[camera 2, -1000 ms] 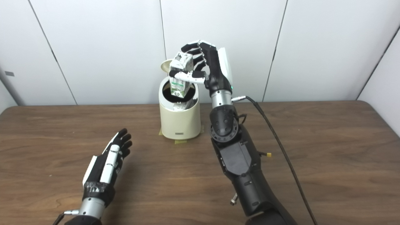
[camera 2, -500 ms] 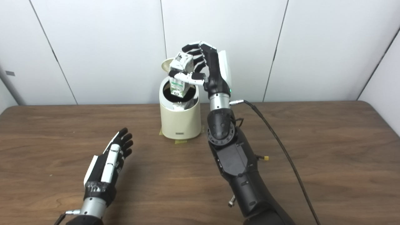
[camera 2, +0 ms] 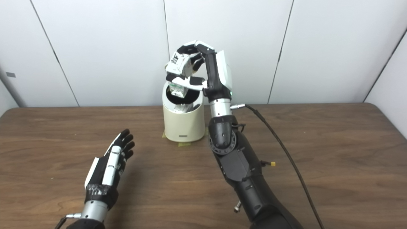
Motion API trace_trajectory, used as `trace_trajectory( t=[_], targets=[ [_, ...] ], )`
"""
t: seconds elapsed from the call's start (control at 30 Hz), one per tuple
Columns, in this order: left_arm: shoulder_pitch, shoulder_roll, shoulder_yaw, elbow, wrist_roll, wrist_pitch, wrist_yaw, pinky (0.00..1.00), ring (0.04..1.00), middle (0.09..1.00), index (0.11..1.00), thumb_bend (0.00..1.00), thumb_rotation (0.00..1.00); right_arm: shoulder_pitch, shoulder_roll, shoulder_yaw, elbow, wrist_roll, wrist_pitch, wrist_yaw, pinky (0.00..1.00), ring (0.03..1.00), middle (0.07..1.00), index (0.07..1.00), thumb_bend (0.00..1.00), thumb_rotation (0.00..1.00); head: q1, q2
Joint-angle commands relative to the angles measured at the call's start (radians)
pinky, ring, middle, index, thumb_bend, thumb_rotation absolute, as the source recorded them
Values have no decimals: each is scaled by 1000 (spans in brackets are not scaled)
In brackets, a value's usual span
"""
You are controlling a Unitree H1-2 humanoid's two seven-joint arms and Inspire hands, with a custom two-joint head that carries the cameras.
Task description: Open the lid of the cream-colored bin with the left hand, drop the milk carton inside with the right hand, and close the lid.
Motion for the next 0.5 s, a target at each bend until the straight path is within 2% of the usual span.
trace_trajectory(
  t=[0.0, 0.47],
  targets=[
    [-26, -10, -2, -33, -1, -25, 5, 955, 949, 946, 939, 484, 848, -59, -6, -3, -10, -6, -58, -32, 307, 401, 503, 513, 496, 0, 1, 1],
    [-25, -8, -5, -36, 8, -33, 4, 958, 947, 940, 941, 467, 856, -69, -4, 5, 31, -23, -97, -48, 286, 408, 519, 523, 493, 0, 2, 5]
  ],
)
